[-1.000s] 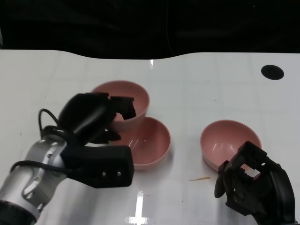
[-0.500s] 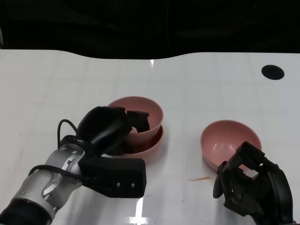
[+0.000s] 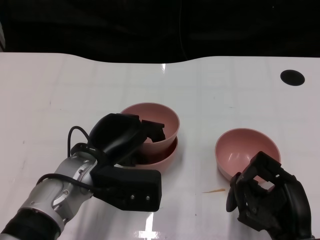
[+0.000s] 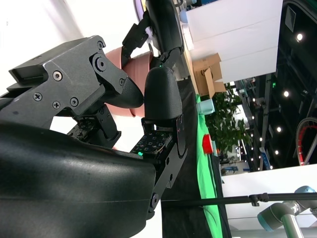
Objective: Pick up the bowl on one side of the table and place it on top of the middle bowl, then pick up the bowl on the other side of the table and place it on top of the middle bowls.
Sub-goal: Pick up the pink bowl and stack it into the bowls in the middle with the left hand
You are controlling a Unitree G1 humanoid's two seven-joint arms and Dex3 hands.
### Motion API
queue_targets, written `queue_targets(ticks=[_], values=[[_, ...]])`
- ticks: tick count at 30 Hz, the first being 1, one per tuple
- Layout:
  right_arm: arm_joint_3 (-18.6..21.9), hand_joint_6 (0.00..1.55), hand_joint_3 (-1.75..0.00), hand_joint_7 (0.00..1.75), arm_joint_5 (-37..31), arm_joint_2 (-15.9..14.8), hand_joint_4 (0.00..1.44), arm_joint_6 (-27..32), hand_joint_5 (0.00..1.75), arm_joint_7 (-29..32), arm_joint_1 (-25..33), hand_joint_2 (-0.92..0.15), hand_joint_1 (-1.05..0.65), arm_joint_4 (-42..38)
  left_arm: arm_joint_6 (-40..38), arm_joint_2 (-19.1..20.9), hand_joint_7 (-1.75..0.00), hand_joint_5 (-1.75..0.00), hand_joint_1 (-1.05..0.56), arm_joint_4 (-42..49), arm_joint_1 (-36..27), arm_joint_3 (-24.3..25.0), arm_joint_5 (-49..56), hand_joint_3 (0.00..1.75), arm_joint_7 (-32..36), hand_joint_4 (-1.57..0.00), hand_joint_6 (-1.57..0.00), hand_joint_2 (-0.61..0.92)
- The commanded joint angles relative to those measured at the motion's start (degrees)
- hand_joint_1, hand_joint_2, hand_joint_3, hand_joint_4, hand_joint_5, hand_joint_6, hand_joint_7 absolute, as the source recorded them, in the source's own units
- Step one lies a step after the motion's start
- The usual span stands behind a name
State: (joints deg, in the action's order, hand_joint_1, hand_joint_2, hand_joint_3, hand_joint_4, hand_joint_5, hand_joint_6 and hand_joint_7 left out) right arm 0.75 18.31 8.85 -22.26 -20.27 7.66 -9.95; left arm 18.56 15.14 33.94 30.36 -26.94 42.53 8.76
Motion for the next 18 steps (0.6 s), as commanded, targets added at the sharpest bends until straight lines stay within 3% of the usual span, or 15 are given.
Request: queue_targets(ticks=[1, 4, 7, 8, 10, 12, 14, 15, 18], values=[[0.42, 0.74, -1.18, 1.56, 0.54, -0.25, 0.92, -0.32, 1.75, 0.01, 0.23, -0.54, -0.1, 0.46, 0.01, 0.46, -0.82, -1.34, -0.15, 0.97, 0.07, -0.65, 0.43, 0.31, 0.23, -0.76, -0.89, 0.92], [0.4, 0.74, -1.19, 1.56, 0.34, -0.42, 0.93, -0.1, 1.75, 0.15, 0.21, -0.54, -0.1, 0.48, -0.12, 0.5, -0.94, -1.44, -0.14, 0.91, 0.15, -0.71, 0.53, 0.31, 0.28, -0.72, -0.84, 0.92], [0.41, 0.74, -1.18, 1.56, -0.03, -0.3, 0.93, -0.11, 1.75, 0.76, 0.24, -0.54, -0.1, 0.58, 0.07, 0.79, -0.88, -1.36, -0.14, 0.34, 0.04, -0.68, 0.59, 0.3, 0.28, -0.74, -0.84, 0.92], [0.4, 0.75, -1.18, 1.56, -0.12, -0.22, 0.93, -0.18, 1.75, 0.93, 0.26, -0.54, -0.1, 0.6, 0.28, 0.9, -0.79, -1.3, -0.15, 0.07, -0.07, -0.62, 0.52, 0.3, 0.29, -0.76, -0.88, 0.92], [0.32, 0.75, -1.18, 1.56, -0.5, -0.08, 0.93, -0.48, 1.75, 1.39, 0.35, -0.54, -0.1, 0.65, 0.73, 1.43, -0.47, -1.04, -0.17, -1.42, -0.61, -0.42, 0.17, 0.31, -0.47, -0.84, -0.99, 0.92], [0.27, 0.75, -1.18, 1.57, -0.49, -0.11, 0.93, -0.44, 1.75, 1.45, 0.35, -0.54, -0.09, 0.68, 0.67, 2.04, -0.16, -0.45, -0.3, -3.42, -1.26, -0.31, 0.09, 0.32, -1.52, -0.99, -1.06, 0.92], [0.34, 0.75, -1.19, 1.57, 0.11, -0.33, 0.93, -0.35, 1.75, 0.74, 0.18, -0.55, -0.09, 0.45, 0.09, 2.62, -0.06, -0.25, -0.42, -6.11, -2.16, -0.09, -0.09, 0.32, -3.01, -1.0, -1.04, 0.92], [0.39, 0.74, -1.19, 1.57, 0.38, -0.43, 0.93, -0.31, 1.75, 0.43, 0.1, -0.55, -0.09, 0.34, -0.47, 2.94, -0.02, -0.11, -0.63, -8.05, -2.83, 0.15, -0.32, 0.4, -4.12, -0.82, -0.87, 0.92], [0.42, 0.74, -1.19, 1.57, 0.66, -0.47, 0.93, -0.2, 1.75, 0.32, 0.14, -0.55, -0.09, 0.36, -2.5, 3.52, 0.0, -0.01, -0.86, -13.35, -4.79, 0.79, -0.58, 0.49, -6.87, -0.51, -0.65, 0.92]])
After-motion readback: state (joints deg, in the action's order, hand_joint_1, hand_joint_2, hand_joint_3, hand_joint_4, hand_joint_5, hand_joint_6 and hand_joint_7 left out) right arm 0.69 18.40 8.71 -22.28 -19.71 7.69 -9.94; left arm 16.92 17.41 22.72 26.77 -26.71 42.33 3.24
